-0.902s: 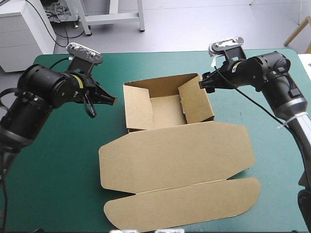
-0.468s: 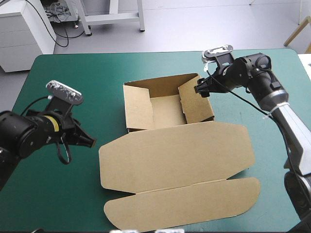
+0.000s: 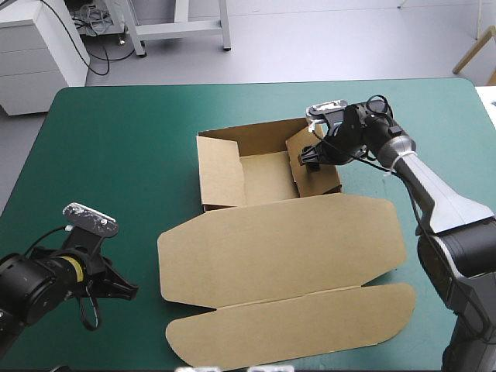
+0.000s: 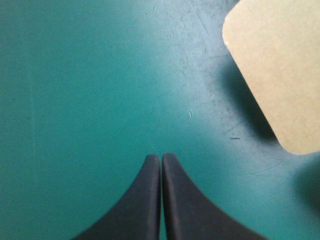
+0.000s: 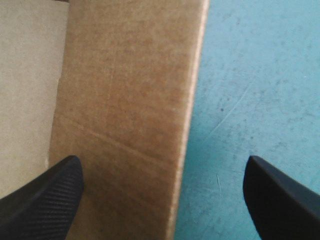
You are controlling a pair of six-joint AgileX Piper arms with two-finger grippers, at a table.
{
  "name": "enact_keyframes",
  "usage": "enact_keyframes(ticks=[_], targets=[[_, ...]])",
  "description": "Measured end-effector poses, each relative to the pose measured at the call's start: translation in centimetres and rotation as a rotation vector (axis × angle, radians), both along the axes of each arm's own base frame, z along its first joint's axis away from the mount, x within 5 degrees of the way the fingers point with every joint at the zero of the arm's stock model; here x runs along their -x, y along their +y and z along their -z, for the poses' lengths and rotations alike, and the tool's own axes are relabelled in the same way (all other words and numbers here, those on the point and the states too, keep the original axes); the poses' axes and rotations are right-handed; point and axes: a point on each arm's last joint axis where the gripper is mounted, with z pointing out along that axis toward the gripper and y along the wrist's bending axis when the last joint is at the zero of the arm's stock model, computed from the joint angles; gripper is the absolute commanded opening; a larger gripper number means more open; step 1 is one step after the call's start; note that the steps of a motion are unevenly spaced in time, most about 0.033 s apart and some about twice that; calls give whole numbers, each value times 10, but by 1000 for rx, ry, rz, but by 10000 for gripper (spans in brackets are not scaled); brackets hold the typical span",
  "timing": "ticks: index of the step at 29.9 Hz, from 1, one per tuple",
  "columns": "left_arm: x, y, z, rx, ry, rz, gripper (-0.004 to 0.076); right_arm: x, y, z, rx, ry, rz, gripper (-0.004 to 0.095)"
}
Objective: Fold the box
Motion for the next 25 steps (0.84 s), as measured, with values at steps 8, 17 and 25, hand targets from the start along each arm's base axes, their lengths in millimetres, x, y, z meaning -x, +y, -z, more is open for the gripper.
enact_keyframes(ticks=[8, 17, 25], targets=[[8, 5, 4, 22, -12, -23, -10, -2, 2, 2, -24, -6, 3, 285], [7, 4, 3, 30, -23, -23, -10, -3, 3, 1, -30, -21, 7, -18], [7, 4, 3, 33, -29, -22, -10, -5, 3, 1, -38, -39, 10, -19]])
